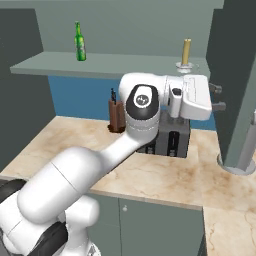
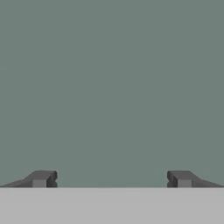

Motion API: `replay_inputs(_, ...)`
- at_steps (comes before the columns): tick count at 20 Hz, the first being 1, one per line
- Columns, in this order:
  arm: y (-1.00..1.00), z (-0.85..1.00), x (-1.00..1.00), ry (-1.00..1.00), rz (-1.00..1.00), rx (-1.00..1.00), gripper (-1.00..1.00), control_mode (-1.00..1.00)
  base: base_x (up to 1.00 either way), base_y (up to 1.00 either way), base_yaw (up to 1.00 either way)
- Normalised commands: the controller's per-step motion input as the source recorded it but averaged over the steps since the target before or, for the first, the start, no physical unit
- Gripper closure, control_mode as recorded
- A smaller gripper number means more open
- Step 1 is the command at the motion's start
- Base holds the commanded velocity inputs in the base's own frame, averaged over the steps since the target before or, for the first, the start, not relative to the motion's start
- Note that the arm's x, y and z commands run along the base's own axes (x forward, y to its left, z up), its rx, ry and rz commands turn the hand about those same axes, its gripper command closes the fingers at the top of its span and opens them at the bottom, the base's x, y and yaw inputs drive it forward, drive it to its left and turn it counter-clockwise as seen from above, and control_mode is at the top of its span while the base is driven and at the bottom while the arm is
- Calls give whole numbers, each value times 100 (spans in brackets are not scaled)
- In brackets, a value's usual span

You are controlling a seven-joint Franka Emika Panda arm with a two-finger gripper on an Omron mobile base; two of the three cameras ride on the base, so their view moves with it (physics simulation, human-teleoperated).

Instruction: Get the candle and the beer from the cabinet and move them to the dining counter.

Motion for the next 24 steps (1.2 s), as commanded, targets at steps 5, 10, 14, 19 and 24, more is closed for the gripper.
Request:
replay_inputs(5, -22, 0, 15, 0, 1, 0, -100, -100, 0, 0, 0)
replay_inputs(10, -49, 0, 23, 0, 7, 1, -100, -100, 0, 0, 0)
replay_inputs(14, -57, 0, 19, 0, 10, 2, -100, -100, 0, 0, 0)
replay_inputs(19, -22, 0, 11, 0, 2, 0, -100, -100, 0, 0, 0)
replay_inputs(24, -6, 0, 1, 0, 1, 0, -100, -100, 0, 0, 0)
